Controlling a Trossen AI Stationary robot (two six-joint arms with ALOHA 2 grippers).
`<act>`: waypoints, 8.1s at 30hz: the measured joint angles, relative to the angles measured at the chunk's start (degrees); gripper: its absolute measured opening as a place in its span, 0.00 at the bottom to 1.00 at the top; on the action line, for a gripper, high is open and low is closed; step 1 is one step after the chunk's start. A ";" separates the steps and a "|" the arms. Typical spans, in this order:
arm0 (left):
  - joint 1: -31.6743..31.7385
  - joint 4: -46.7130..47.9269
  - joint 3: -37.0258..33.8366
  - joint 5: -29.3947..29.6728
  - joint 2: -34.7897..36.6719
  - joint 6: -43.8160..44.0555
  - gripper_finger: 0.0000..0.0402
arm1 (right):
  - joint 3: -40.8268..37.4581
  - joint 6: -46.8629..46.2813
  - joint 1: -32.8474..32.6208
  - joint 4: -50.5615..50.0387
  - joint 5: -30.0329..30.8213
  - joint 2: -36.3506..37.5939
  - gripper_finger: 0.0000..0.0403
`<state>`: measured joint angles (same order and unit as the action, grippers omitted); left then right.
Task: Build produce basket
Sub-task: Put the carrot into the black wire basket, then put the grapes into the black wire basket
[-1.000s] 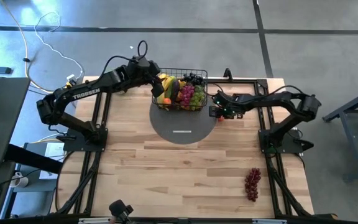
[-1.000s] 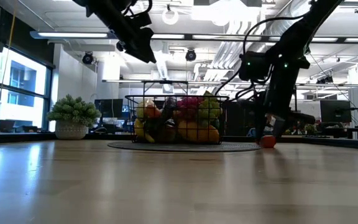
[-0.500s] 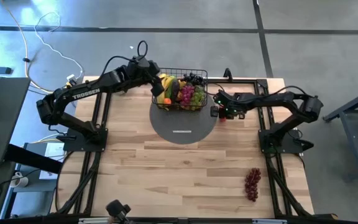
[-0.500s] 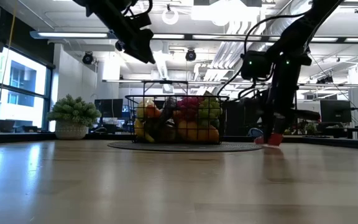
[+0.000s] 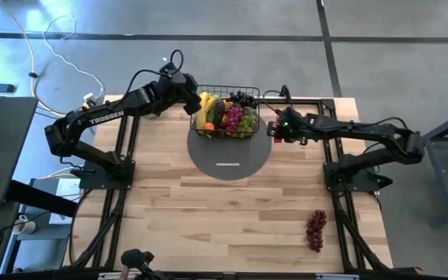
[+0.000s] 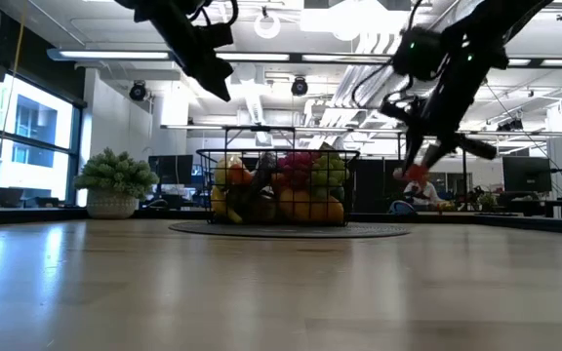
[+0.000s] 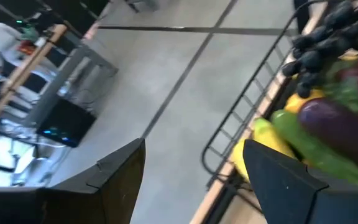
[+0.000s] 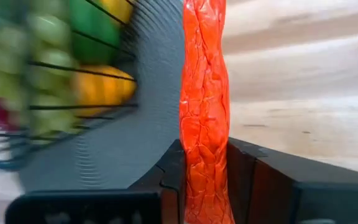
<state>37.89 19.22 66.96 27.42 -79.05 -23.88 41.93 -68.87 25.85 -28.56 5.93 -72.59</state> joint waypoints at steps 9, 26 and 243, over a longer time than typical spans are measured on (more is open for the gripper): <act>1.06 -0.24 0.00 3.02 0.00 -3.27 0.65 | 0.04 -2.73 -2.36 1.46 6.22 8.10 0.12; 4.52 -0.24 0.00 -7.12 0.00 5.15 0.65 | 0.11 23.11 -3.83 42.27 19.56 6.09 0.12; -21.94 30.58 -5.53 -16.77 3.54 44.77 0.65 | 21.81 -60.19 -81.51 -30.15 -14.85 -32.50 0.02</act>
<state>15.94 49.80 61.43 10.66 -75.50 20.88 63.75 -129.06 -55.66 -58.71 -8.92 -105.09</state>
